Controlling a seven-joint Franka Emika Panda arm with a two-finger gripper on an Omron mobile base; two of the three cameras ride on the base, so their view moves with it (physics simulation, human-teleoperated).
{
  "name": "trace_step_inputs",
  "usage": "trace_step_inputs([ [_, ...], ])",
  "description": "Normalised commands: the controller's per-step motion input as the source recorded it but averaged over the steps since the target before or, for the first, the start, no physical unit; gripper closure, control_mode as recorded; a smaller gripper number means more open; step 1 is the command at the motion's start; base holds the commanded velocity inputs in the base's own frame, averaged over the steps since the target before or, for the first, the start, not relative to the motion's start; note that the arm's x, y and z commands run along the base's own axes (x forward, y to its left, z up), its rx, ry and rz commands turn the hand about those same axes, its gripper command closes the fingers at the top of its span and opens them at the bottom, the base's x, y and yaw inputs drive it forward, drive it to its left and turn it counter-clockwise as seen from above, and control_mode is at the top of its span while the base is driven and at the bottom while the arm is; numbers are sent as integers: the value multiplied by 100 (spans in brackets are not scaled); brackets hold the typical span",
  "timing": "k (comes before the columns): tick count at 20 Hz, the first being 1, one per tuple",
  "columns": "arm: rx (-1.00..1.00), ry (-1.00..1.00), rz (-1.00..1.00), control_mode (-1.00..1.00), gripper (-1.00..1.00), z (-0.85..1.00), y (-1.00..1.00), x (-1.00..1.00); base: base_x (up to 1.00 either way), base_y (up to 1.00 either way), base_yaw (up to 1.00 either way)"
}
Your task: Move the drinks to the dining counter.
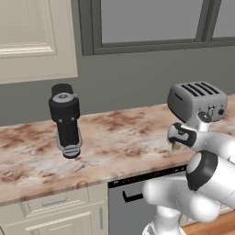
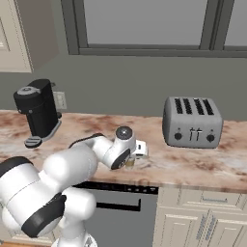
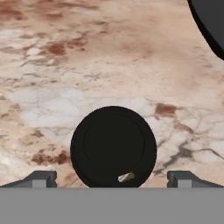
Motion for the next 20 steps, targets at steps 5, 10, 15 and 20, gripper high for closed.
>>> trace_step_inputs([
  [5,0,0,0,-100,-100,-18,0,13,0,0,0],
  [10,0,0,0,-100,-100,-11,0,12,0,0,0],
  [15,0,0,0,-100,-100,-1,0,0,0,0,0],
  [20,0,-2,0,-100,-100,0,0,0,0,0,0],
])
